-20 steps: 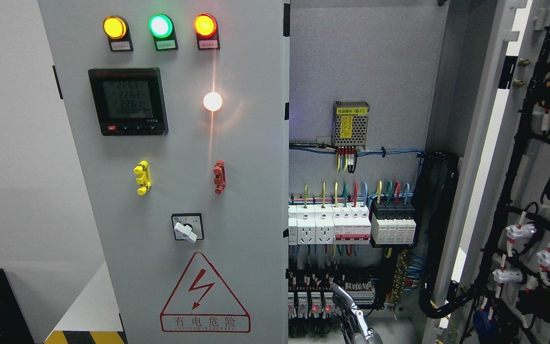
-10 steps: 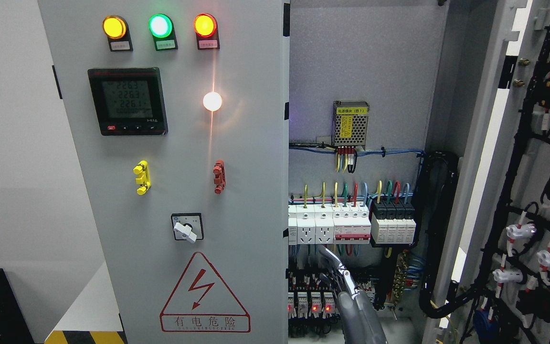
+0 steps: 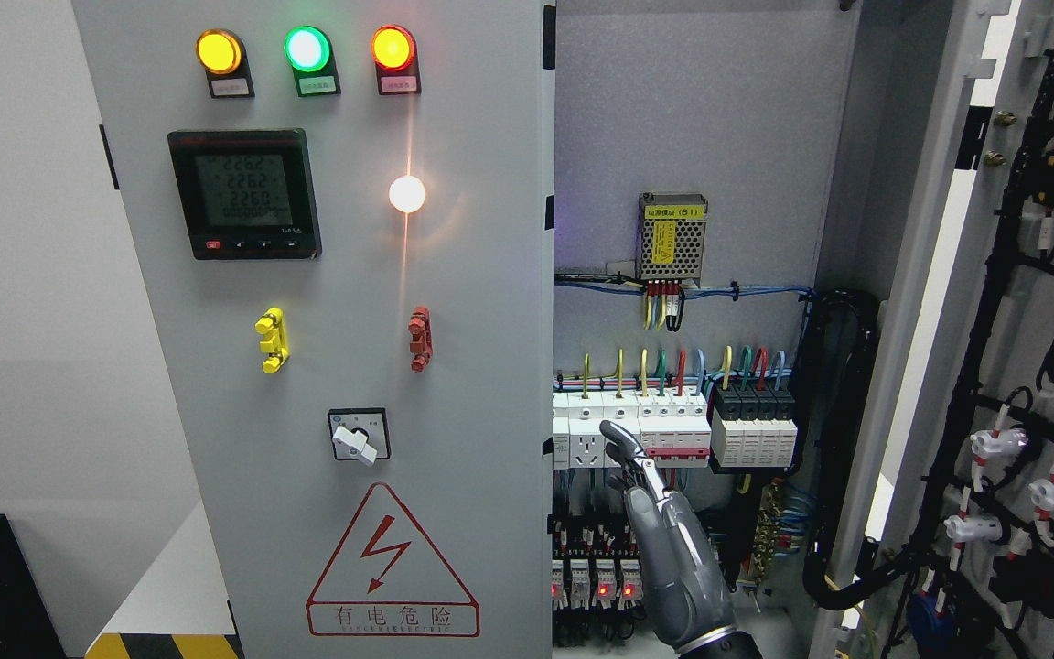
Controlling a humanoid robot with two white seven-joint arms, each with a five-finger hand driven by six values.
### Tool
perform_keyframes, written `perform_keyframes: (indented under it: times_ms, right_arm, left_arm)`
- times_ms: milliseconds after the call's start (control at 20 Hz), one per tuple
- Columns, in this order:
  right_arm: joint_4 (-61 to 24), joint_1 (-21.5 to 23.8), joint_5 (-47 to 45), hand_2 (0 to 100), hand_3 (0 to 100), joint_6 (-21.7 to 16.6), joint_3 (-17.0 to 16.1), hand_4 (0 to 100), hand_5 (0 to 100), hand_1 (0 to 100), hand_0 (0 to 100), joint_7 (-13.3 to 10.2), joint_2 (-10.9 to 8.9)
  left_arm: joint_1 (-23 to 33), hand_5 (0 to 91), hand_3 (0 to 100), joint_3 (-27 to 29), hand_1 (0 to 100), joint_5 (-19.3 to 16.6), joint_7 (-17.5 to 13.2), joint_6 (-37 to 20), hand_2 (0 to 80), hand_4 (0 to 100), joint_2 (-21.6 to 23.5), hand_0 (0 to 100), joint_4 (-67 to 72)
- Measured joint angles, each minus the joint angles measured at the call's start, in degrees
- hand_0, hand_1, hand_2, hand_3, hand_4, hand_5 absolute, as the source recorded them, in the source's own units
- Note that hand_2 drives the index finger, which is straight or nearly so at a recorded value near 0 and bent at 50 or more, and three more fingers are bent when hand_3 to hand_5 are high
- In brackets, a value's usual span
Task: Open door with both hands
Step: 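Raise the right hand toward the inner edge of the lamp door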
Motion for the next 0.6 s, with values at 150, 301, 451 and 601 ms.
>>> perform_keyframes:
  times_ms: [150, 301, 451, 601]
  right_arm:
    - [1.36, -1.57, -0.14, 0, 0, 0.12, -0.16, 0, 0, 0, 19, -0.04, -0.02]
    - [2.69, -2.94, -1.59, 0, 0, 0.13, -0.25, 0, 0, 0, 19, -0.05, -0.03]
    - [3.99, -4.30, -2.99, 0, 0, 0.12, -0.31, 0, 0, 0, 19, -0.06, -0.05]
    - [5.17, -5.46, -3.84, 0, 0, 0.13, -0.36, 0, 0, 0, 19, -0.08, -0.05]
  left_arm:
    - [-0.11, 0.0, 0, -0.02, 0, 0.08, -0.01, 0.14, 0.0, 0, -0.06, 0, 0.00]
    - [-0.16, 0.0, 0, -0.06, 0, 0.13, -0.01, 0.19, 0.0, 0, -0.11, 0, 0.00]
    - [-0.23, 0.0, 0, -0.07, 0, 0.15, -0.02, 0.19, 0.0, 0, -0.16, 0, 0.00]
    - [-0.27, 0.0, 0, -0.06, 0, 0.16, -0.02, 0.19, 0.0, 0, -0.17, 0, 0.00]
